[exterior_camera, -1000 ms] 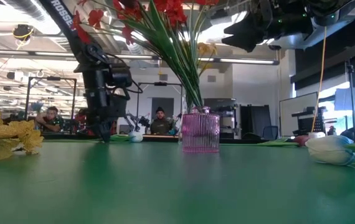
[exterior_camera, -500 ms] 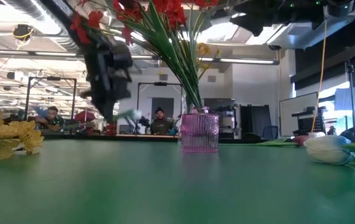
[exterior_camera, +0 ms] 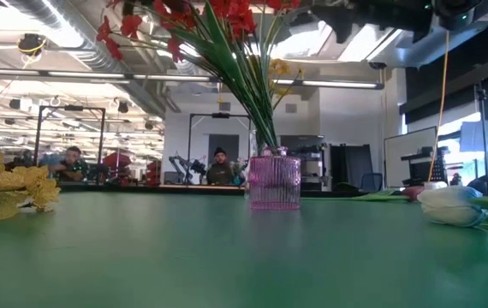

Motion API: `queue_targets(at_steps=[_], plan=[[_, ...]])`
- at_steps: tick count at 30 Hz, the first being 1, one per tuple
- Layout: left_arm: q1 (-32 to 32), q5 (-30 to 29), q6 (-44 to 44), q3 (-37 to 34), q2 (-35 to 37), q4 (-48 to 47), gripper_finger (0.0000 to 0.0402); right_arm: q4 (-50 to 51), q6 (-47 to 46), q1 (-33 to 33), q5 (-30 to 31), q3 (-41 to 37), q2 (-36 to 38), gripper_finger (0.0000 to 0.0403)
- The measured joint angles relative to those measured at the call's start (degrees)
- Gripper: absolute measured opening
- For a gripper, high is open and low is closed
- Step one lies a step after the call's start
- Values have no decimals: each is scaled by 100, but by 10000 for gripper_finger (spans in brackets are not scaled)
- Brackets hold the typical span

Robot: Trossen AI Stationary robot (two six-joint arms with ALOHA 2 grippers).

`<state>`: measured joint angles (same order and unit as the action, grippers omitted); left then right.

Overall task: Sort flowers into vase by color
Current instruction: Put the top white flower into the transparent vase

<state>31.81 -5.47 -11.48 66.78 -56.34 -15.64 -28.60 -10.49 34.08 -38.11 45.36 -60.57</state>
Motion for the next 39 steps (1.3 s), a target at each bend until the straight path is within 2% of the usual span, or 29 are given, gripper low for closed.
queue_targets(at_steps=[5,9,17,23,32,39], plan=[[-569,179,-27,0,144,253,1,-1100,-191,-467,272,0,-520,280],[-905,171,-40,-7,-120,399,1,-1575,-192,-785,545,11,-925,280],[-1384,213,-17,-7,-761,1122,0,-1579,-192,-1142,678,605,-1534,280],[-1728,218,104,-7,-1112,1460,0,-1576,-170,-1479,1256,1085,-2138,280],[-1971,224,315,-9,-1195,1679,0,-1283,-191,-1616,1312,1906,-2922,280],[-2038,366,440,-9,-1239,1714,0,-1119,-191,-1610,1348,2216,-3139,280]])
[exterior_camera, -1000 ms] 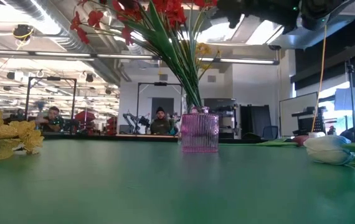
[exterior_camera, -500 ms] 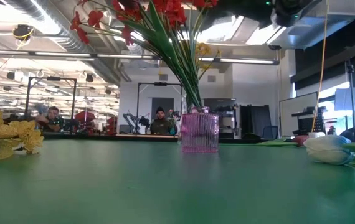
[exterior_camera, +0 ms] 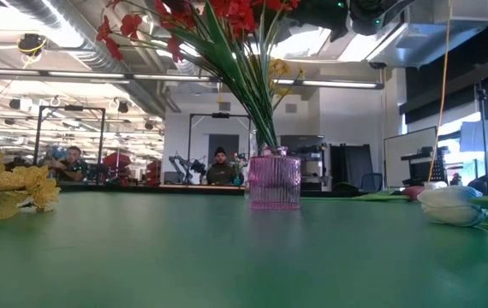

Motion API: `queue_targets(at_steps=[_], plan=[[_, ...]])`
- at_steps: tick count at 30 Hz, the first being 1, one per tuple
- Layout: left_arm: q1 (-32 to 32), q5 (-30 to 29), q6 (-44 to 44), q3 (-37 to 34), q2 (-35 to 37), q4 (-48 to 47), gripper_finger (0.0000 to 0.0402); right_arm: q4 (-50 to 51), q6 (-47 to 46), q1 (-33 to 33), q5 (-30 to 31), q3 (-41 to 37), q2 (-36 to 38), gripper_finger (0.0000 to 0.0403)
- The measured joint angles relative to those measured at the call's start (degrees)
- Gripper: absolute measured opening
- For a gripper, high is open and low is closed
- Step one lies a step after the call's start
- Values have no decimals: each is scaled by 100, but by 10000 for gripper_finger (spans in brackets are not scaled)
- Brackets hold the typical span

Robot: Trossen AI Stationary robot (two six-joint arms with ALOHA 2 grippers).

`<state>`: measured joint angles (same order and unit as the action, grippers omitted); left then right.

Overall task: Sort flowers into vase by color
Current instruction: Put the top white flower into the transparent vase

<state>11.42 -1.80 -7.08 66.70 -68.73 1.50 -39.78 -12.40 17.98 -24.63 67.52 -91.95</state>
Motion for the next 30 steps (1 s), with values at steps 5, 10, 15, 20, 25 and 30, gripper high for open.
queue_targets(at_steps=[5,10,15,20,25,30], plan=[[-2,2,23,0,-115,36,0,16,0,-1,-40,27,-3,280],[-1,-2,130,0,-236,79,0,114,2,0,-51,27,-3,267],[2,-7,132,0,-319,142,0,248,86,0,-68,24,-3,189],[2,-96,132,0,-328,160,2,222,171,0,-223,27,-1,63],[-9,-595,17,0,-332,127,34,245,229,7,-250,27,-1,18],[-7,-990,18,0,-190,-252,82,303,234,86,-238,24,34,7]])
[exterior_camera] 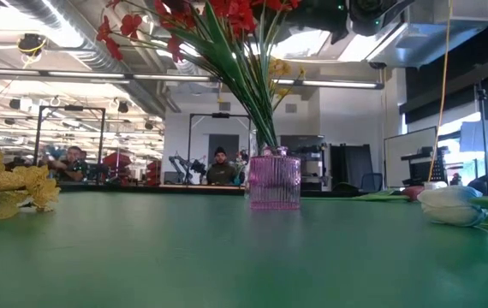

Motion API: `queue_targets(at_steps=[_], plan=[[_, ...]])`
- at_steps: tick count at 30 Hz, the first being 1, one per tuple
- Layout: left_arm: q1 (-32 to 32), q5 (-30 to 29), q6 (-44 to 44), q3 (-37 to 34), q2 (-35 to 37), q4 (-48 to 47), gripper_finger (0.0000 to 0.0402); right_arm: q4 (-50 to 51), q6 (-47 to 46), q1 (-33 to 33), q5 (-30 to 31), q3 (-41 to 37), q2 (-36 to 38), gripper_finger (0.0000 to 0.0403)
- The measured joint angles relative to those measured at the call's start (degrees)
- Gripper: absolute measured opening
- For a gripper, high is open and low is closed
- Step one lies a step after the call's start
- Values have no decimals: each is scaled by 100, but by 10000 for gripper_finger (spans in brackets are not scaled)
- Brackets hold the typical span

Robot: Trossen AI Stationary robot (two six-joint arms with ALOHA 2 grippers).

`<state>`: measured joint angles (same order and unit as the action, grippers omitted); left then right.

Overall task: Sort flowers into vase by color
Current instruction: Put the top white flower into the transparent vase

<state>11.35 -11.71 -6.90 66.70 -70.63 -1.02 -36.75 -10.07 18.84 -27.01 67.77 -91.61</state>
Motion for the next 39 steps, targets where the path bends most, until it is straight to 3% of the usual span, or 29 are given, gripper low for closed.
queue_targets(at_steps=[7,14,21,31,39], plan=[[-69,-788,346,0,318,-428,135,105,-2,334,-116,-2,303,5],[-125,-1423,612,0,742,-968,151,303,3,774,-376,-2,798,3],[144,-1477,573,0,964,-1792,152,752,150,1307,-681,0,1271,2],[444,-1464,566,0,966,-1936,152,915,-7,2159,-1282,0,1880,1],[637,-1426,579,0,966,-1971,152,1168,128,2803,-1304,0,1993,1]])
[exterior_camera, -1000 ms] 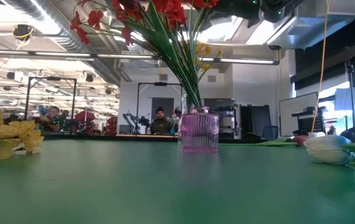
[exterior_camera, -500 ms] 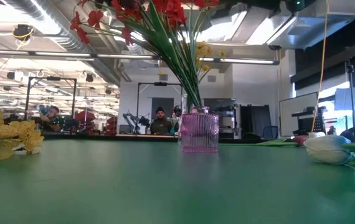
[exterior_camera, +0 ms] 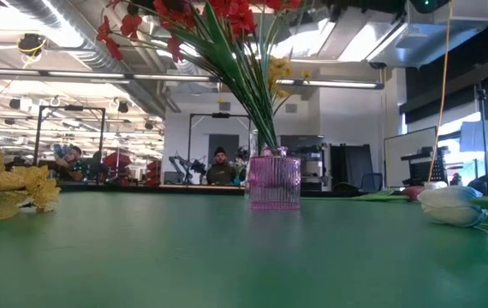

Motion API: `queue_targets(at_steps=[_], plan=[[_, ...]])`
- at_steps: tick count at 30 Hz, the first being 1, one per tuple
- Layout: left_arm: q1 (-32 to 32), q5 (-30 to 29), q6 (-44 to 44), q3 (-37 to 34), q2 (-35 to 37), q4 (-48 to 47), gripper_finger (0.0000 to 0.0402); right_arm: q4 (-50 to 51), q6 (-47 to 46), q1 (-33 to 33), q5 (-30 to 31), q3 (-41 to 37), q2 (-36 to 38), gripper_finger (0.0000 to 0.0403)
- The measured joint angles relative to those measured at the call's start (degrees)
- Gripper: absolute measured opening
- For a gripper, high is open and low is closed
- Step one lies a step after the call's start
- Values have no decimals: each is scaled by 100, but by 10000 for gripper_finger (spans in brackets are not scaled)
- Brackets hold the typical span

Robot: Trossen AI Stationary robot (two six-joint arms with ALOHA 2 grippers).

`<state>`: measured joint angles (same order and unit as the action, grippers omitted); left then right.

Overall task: Sort flowers into vase by color
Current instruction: Put the top white flower into the transparent vase

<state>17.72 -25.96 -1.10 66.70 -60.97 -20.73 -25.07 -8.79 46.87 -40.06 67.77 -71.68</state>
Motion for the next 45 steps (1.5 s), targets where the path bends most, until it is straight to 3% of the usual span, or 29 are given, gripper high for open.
queue_targets(at_steps=[9,13,18,22,31,37,45], plan=[[230,468,-269,-424,-4,120,151,496,250,383,-63,0,-164,1],[379,874,-379,-998,-1,747,151,730,581,300,-155,-79,-540,1],[604,1373,-593,-1714,-4,1553,151,454,813,181,-171,-400,-1065,1],[750,1667,-713,-2124,-4,1958,151,-471,632,186,-631,-661,-1425,1],[761,1699,-944,-2420,-4,2177,151,-2041,-34,-340,-979,-791,-1959,0],[701,1697,-946,-2422,-4,2177,151,-2112,-43,-693,-1051,-791,-1967,0],[701,1693,-946,-2422,-4,2173,151,-1698,60,-578,-1010,-791,-1967,0]])
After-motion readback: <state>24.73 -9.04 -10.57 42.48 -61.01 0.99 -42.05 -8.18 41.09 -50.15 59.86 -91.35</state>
